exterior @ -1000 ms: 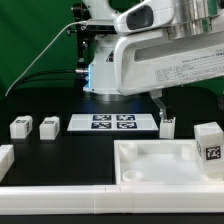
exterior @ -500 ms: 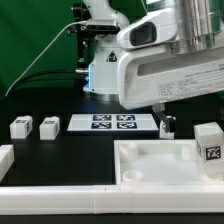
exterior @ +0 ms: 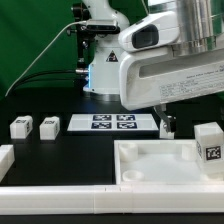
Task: Assemble one leg
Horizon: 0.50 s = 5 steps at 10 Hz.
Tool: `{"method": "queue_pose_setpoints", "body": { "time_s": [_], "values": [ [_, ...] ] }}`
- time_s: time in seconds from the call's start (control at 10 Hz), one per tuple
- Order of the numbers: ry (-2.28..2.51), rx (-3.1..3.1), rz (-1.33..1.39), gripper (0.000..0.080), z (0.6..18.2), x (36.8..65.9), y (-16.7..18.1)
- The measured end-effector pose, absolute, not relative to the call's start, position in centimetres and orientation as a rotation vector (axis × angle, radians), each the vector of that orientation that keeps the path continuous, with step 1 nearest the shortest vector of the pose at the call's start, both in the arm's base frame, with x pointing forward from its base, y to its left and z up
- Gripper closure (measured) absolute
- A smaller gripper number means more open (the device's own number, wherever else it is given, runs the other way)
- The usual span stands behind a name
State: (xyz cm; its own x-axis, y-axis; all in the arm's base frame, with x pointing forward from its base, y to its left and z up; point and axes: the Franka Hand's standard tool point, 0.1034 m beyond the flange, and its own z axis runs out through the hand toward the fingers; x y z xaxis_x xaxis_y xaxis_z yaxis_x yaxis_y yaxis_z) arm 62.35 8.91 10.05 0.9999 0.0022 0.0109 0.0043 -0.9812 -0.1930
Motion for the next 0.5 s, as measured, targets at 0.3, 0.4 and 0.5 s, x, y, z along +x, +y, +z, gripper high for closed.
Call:
{"method": "queue_pose_setpoints", "body": {
  "time_s": [0.3,0.4,0.5],
  "values": [
    [0.000,-2.945,-0.009,0.0151,9.50,62.60,9.21],
    [0.003,-2.944,-0.009,0.0151,9.29,62.79,9.27],
    [0.003,-2.944,-0.005,0.0151,9.01,62.86,9.41]
  ]
}}
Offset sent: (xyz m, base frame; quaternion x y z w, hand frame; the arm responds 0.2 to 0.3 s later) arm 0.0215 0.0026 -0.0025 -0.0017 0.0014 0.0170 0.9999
